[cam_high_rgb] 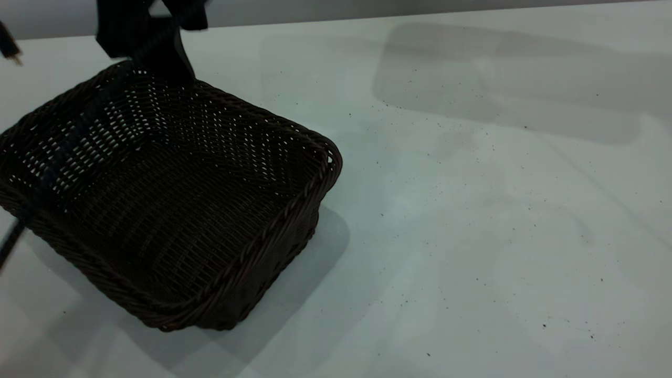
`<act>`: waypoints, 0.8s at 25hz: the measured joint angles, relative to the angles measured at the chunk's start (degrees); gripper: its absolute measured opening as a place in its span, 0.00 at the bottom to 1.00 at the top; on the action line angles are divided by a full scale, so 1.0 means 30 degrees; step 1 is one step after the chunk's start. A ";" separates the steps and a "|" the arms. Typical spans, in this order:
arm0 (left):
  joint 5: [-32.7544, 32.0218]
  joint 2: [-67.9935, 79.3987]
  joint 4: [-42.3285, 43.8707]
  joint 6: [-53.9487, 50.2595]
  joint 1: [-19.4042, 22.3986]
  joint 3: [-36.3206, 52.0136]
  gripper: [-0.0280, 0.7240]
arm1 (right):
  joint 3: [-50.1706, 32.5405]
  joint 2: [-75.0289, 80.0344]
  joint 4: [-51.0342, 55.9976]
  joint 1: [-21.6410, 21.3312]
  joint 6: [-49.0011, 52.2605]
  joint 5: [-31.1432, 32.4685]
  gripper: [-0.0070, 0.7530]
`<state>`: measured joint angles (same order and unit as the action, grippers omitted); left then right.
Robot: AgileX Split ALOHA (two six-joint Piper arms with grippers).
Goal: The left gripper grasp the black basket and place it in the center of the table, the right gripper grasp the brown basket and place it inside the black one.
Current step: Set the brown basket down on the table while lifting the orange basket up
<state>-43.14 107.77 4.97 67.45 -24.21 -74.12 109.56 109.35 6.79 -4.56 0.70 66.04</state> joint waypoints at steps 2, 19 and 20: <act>0.0679 0.0579 0.1187 -0.0037 0.0000 0.0000 0.73 | 0.0000 0.0000 0.0050 0.0000 -0.0020 0.0076 0.15; 0.1771 0.2253 0.1997 0.0108 0.0001 0.0000 0.69 | -0.0030 0.0000 -0.0391 0.0000 -0.0073 0.0064 0.15; 0.1771 0.2253 0.1997 0.0108 -0.0021 0.0000 0.68 | -0.0030 0.0000 -0.0376 0.0000 -0.0073 0.0064 0.15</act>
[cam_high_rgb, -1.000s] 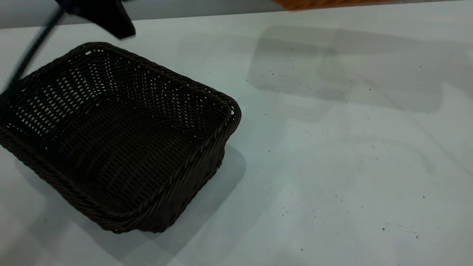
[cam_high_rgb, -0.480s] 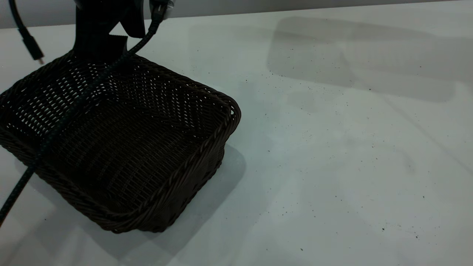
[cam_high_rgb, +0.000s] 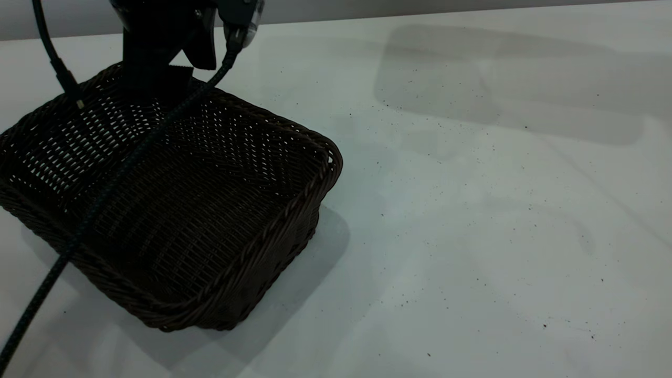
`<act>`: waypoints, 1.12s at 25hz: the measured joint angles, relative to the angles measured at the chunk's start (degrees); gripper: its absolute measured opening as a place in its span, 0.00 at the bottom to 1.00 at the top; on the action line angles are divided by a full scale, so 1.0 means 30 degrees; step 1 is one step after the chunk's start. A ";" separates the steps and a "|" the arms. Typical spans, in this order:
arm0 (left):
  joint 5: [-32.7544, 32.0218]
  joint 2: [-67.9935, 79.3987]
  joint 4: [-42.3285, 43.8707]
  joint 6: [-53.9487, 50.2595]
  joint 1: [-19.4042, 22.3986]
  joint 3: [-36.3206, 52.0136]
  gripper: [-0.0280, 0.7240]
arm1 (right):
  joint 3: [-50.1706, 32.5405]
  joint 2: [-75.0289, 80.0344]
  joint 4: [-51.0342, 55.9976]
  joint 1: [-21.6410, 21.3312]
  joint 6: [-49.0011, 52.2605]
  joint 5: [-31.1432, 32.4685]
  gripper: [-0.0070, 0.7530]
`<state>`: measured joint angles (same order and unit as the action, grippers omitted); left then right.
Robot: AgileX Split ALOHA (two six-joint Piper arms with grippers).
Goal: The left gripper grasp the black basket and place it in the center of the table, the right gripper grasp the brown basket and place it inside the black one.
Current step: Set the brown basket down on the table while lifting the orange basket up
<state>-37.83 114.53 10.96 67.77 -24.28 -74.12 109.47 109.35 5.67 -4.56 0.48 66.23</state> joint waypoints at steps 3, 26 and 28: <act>-0.0134 0.0000 -0.0046 0.0000 -0.0043 0.0000 0.66 | 0.0000 0.0000 0.0024 0.0000 0.0000 -0.0018 0.15; -0.0815 0.0957 -0.1263 0.1581 -0.0351 -0.0017 0.31 | 0.0000 0.0015 0.0368 0.0000 -0.0159 0.0066 0.15; -0.0938 0.0957 -0.2018 0.1446 -0.0351 -0.0017 0.28 | 0.0000 0.0015 0.0368 0.0000 -0.0159 0.0078 0.15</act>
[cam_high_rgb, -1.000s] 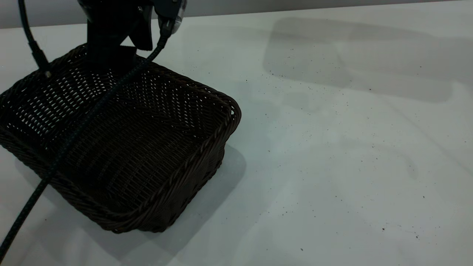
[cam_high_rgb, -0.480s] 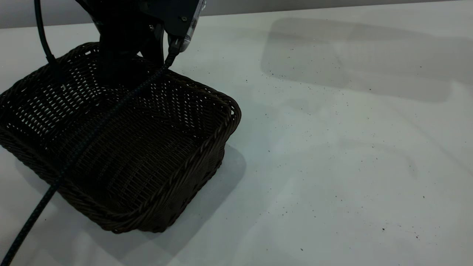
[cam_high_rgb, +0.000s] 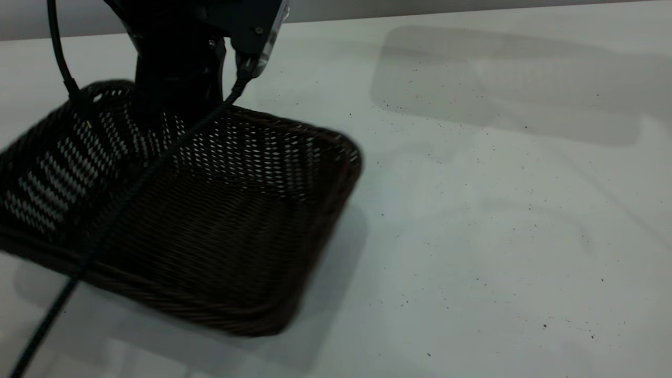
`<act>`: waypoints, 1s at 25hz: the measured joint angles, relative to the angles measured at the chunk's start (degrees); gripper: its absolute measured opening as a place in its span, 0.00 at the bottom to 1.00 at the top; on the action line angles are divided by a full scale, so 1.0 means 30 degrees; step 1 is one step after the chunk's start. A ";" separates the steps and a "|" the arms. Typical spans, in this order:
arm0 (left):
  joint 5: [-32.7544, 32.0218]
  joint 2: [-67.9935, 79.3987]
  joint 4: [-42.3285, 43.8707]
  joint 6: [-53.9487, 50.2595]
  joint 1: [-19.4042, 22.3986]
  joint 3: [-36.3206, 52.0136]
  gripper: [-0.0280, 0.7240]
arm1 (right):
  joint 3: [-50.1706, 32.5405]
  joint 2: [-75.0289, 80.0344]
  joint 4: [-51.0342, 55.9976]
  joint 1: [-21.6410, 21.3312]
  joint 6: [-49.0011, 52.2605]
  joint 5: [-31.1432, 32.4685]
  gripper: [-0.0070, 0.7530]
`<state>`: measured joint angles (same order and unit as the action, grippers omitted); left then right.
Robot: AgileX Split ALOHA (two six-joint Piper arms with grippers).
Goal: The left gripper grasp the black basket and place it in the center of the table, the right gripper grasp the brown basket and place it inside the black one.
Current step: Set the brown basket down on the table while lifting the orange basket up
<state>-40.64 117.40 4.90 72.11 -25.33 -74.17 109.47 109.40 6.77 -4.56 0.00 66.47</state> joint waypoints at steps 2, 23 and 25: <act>-0.0062 0.0000 -0.0549 -0.0016 0.0000 0.0000 0.28 | 0.0000 0.0000 0.0058 0.0000 0.0000 0.0000 0.15; -0.0374 -0.0003 -0.6289 -0.0568 -0.0005 0.0017 0.24 | 0.0000 0.0000 0.0126 0.0000 0.0000 0.0329 0.15; -0.0358 -0.0003 -0.6289 -0.0049 -0.0005 0.0017 0.24 | 0.0000 0.0000 0.0126 0.0000 0.0000 0.0329 0.15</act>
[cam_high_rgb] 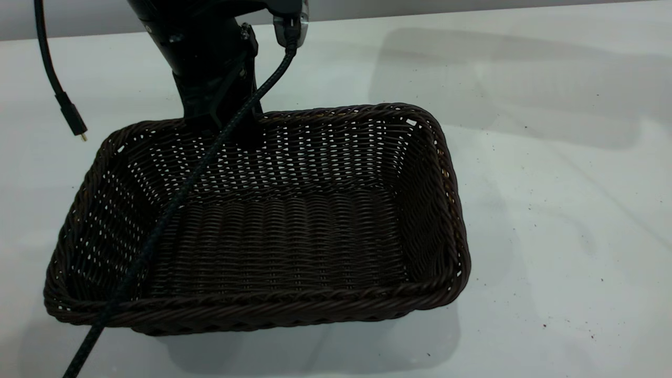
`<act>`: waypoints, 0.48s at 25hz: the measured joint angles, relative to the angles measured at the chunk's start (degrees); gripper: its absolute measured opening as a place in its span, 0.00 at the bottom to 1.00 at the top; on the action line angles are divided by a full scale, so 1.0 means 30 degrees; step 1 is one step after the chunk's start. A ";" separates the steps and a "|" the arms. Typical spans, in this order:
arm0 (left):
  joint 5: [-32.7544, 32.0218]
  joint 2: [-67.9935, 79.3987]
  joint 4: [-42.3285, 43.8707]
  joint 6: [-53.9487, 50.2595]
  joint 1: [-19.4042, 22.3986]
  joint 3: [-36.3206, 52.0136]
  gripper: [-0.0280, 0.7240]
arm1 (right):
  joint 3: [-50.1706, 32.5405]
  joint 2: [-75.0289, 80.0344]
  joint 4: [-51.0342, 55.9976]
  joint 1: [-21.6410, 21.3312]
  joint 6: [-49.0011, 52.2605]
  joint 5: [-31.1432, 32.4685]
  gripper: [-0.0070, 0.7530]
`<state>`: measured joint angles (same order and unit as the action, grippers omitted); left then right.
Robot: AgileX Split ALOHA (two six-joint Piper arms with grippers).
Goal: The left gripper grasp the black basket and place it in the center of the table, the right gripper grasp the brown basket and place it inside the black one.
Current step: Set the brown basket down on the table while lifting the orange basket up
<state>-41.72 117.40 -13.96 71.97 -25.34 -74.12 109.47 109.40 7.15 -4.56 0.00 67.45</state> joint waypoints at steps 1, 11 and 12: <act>0.0000 0.0000 -0.0019 0.0191 0.0000 0.0000 0.23 | 0.0000 0.0000 0.0000 0.0000 0.0000 0.0000 0.15; 0.0020 0.0000 0.0037 0.0576 0.0000 0.0000 0.23 | 0.0000 0.0000 0.0000 0.0000 0.0000 0.0000 0.15; 0.0054 0.0000 0.0061 0.0593 0.0000 0.0000 0.24 | 0.0000 0.0000 0.0000 0.0000 0.0000 0.0000 0.15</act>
<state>-41.55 117.40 -13.78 73.74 -25.34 -74.12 109.47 109.40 7.15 -4.56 0.00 67.45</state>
